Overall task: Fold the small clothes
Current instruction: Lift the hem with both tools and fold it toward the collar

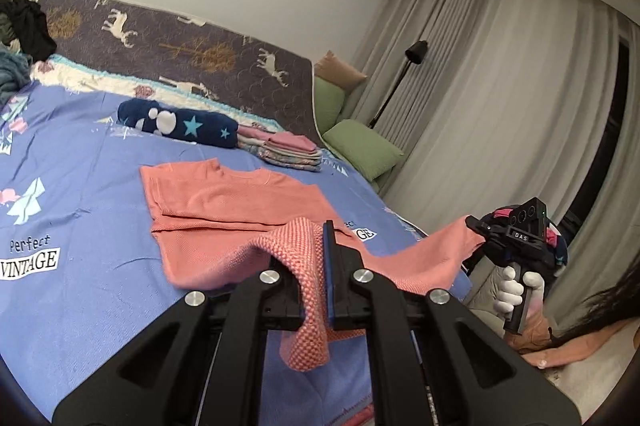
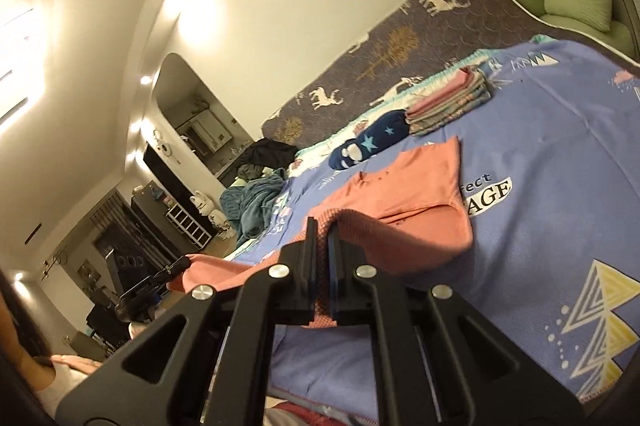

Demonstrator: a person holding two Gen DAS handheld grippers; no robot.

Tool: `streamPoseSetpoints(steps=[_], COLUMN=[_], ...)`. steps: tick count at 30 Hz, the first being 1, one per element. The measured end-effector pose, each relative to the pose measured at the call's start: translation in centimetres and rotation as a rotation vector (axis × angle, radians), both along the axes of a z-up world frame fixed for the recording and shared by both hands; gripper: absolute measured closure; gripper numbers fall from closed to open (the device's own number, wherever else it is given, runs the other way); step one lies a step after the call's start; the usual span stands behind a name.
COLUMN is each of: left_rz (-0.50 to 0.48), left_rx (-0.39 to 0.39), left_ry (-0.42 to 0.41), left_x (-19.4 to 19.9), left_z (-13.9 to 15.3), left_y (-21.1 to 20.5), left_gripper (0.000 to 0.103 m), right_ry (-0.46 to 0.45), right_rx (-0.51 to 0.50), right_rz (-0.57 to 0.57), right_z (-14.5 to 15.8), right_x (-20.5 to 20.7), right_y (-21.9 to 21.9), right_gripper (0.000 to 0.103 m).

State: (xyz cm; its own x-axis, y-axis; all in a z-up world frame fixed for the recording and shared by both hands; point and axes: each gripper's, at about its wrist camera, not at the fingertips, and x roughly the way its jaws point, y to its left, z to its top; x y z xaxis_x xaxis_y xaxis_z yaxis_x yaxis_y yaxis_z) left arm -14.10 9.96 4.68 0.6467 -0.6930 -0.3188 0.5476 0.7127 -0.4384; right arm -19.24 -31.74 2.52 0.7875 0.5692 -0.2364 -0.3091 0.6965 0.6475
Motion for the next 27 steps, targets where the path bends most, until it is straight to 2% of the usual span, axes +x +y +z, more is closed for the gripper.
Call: streamPoseSetpoints(steps=[8,17,27], left_rz=[0.044,0.084,0.103], left_rx=[0.03,0.036,0.066], left_ry=[0.039,0.069,0.108], left_x=[4.3,9.9,17.8], left_z=[-0.3,-0.2,-0.5], left_y=[-0.2,-0.4,-0.8], left_gripper=[0.097,0.097,0.097], right_ry=[0.008,0.021,0.092], right_rx=[0.027,-0.01,-0.017], right_rz=[-0.009,-0.01,-0.031], right_z=[-0.3,0.5,-1.3], right_x=[4.5,11.0,19.5], right_y=[-0.1,0.4,0.4], right_gripper=[0.097,0.096,0.096])
